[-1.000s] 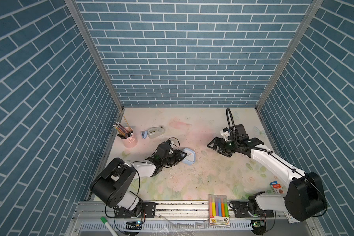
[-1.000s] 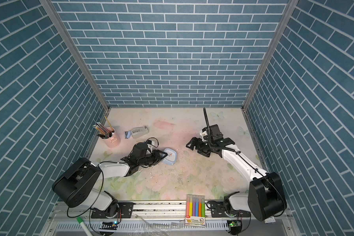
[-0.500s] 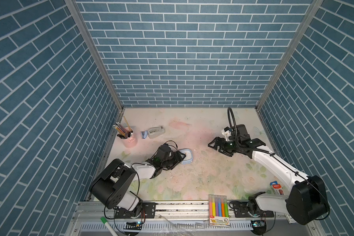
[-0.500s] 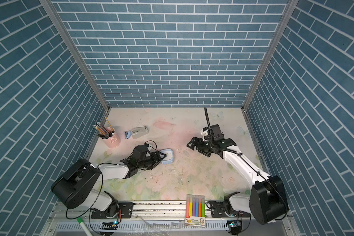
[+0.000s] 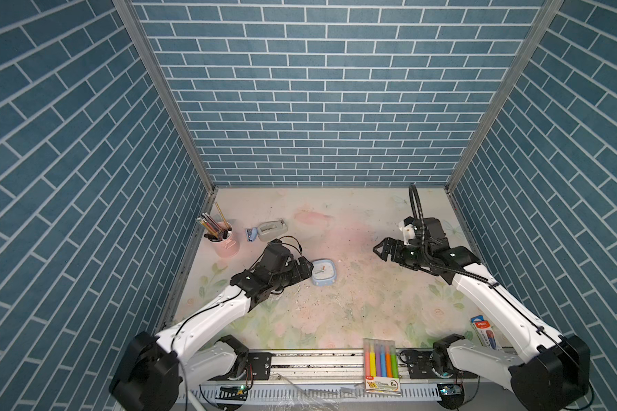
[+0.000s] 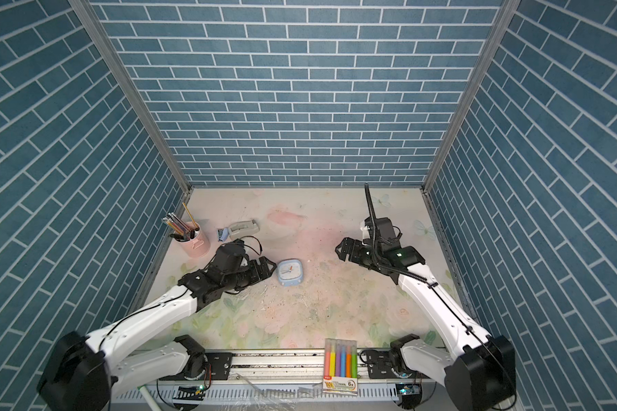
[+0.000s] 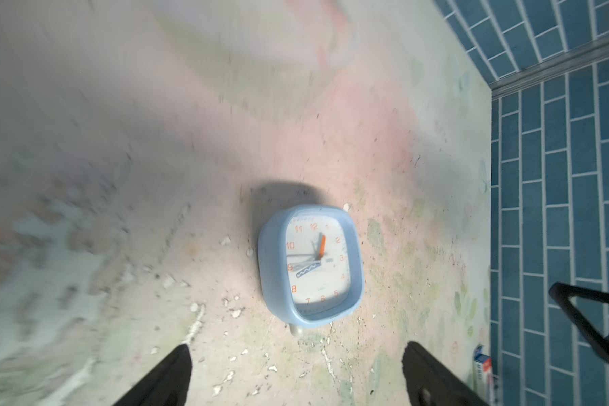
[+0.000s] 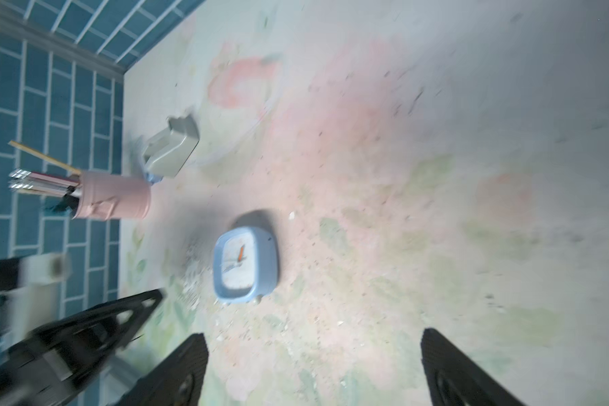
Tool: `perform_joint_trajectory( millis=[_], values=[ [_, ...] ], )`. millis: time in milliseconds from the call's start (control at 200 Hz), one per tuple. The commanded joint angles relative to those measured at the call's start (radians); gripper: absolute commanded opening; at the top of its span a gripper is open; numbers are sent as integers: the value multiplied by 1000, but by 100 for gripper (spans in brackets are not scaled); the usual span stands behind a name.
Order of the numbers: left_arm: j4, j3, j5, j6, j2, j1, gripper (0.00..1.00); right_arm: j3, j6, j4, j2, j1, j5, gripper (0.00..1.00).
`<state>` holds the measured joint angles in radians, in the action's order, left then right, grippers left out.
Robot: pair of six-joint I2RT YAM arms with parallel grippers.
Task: Insert the battery into the alarm
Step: Adjust the alarm at the center of the board, then reset both arms
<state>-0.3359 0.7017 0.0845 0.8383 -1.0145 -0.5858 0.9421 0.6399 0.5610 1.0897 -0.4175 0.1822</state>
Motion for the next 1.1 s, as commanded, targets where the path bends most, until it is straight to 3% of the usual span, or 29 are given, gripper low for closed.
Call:
perform_joint_trajectory(
  millis=[0,105,150,205,255,315,400,475,605,695,780,830,960,1000,1050,1095],
  values=[
    [-337,135,-317,-249,97,3,99,10,-60,39,-88,3,-367,94],
    [-362,196,-604,-366,101,9,100,-47,-200,-48,-140,4,-487,95],
    [-294,173,-700,-441,90,12,99,-65,-224,-66,-134,4,-600,94],
    [-193,117,-812,-526,67,12,99,-130,-268,-139,-116,5,-723,85],
    [-107,64,-950,-551,43,13,98,-197,-314,-243,-102,5,-831,83],
    [76,-12,-1084,-623,14,26,100,-282,-400,-412,-80,14,-977,86],
    [410,-152,-1117,-781,-48,85,100,-378,-425,-590,-35,72,-1116,91],
    [585,-226,-1077,-788,-116,163,100,-426,-409,-662,3,133,-1125,91],
    [726,-272,-932,-799,-231,280,99,-512,-466,-888,111,183,-1153,91],
    [849,-291,-813,-843,-282,340,100,-557,-531,-1078,190,208,-1093,91],
    [990,-321,-703,-843,-310,397,99,-606,-574,-1301,228,232,-918,91],
    [989,-311,-627,-814,-323,442,100,-628,-582,-1412,261,256,-825,91],
    [963,-275,-393,-813,-357,538,100,-611,-613,-1499,366,309,-665,91],
    [1041,-303,-348,-823,-374,557,100,-613,-618,-1544,401,332,-603,89],
    [1180,-349,-301,-808,-427,581,100,-599,-589,-1459,373,358,-539,84],
    [1210,-355,-229,-841,-457,581,100,-623,-585,-1538,411,391,-449,81]
  ],
)
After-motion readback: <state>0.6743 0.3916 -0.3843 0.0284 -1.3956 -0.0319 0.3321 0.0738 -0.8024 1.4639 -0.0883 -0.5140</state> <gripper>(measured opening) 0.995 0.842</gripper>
